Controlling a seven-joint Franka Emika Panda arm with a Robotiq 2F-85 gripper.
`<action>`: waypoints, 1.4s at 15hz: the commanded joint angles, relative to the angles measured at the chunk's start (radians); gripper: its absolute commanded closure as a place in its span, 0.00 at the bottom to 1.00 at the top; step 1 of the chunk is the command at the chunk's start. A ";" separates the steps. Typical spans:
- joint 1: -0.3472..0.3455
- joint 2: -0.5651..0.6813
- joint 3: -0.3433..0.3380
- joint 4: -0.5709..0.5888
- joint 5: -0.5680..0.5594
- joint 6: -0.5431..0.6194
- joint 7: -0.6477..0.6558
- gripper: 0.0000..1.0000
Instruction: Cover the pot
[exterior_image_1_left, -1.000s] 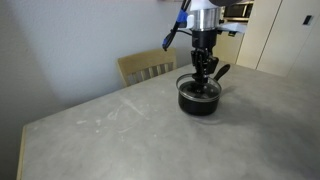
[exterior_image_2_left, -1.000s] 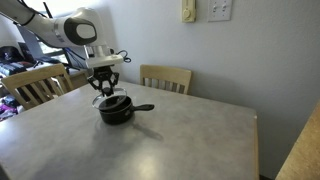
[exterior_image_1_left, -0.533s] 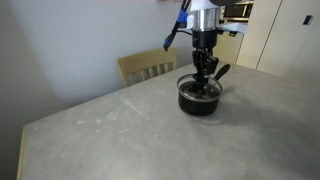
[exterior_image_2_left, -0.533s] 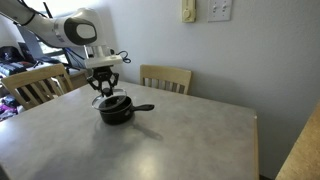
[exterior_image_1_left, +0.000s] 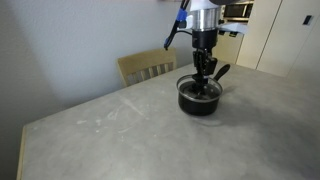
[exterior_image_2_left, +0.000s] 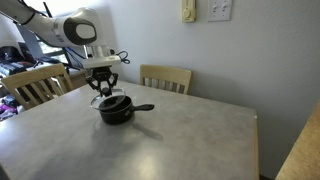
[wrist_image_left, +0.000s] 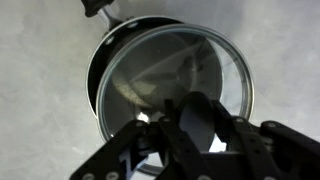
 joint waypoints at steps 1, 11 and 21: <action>-0.032 0.002 0.046 0.024 0.115 -0.050 0.002 0.86; -0.113 0.002 0.011 -0.006 0.229 0.002 -0.041 0.86; -0.282 0.072 -0.056 0.063 0.226 -0.006 -0.189 0.86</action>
